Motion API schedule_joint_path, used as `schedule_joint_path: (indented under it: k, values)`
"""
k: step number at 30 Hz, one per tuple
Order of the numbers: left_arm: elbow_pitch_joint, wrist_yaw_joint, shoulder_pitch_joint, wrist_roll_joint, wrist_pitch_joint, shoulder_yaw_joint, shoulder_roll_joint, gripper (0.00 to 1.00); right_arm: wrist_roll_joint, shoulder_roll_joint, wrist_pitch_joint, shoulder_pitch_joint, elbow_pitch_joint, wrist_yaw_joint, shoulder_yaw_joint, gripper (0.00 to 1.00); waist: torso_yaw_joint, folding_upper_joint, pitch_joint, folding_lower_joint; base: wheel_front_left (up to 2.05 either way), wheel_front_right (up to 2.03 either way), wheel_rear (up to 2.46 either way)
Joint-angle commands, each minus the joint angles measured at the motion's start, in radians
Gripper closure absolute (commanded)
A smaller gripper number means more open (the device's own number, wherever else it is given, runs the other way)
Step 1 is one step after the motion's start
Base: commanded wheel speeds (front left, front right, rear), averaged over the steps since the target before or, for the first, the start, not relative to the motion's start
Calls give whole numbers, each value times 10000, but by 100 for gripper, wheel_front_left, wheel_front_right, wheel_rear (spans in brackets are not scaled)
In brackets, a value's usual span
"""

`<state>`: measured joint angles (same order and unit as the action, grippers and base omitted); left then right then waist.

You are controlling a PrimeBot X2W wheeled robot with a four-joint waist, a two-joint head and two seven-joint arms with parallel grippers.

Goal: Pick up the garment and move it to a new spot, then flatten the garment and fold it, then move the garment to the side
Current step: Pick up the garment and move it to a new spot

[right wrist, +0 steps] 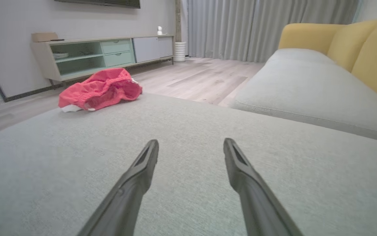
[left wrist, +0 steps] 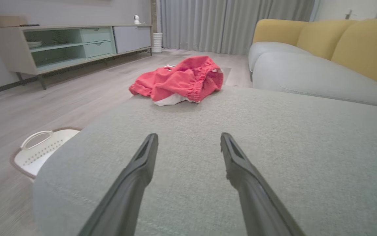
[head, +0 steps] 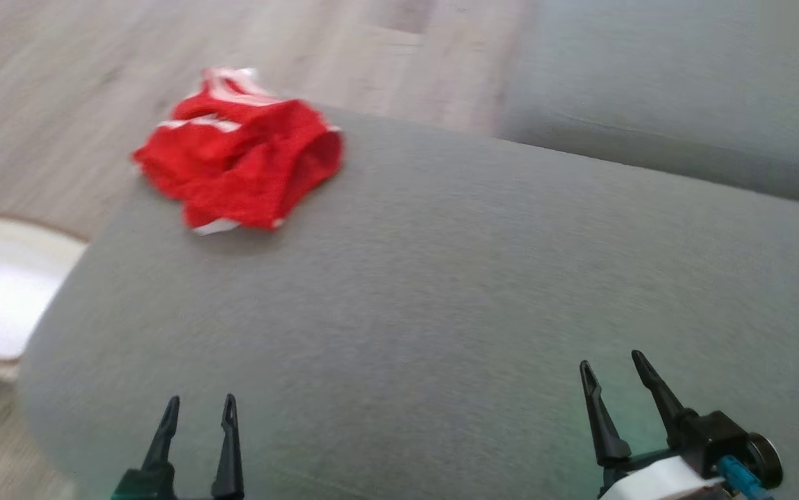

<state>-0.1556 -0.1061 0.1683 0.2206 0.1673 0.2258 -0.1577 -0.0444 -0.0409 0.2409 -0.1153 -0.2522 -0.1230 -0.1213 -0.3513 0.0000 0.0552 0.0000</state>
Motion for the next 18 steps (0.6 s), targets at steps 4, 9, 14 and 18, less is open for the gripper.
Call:
schedule_joint_path:
  k: [4,9,14,18]
  values:
    - [459,-96,-321,89,8,-436,-211,0,-60,-93,168,455,220,-77,-312,0,-1249,0,18,0,0,0,0]
    - [652,-252,-120,202,119,-600,-235,0,6,-93,177,647,162,-77,-521,0,-1422,0,-134,0,0,0,0]
    - [750,-333,-54,252,198,-615,-212,0,59,-93,182,779,95,-77,-594,0,-1477,0,-209,0,0,0,0]
    - [823,-350,-63,251,240,-626,-282,0,99,-93,186,771,113,-77,-535,0,-1497,0,-227,0,0,0,0]
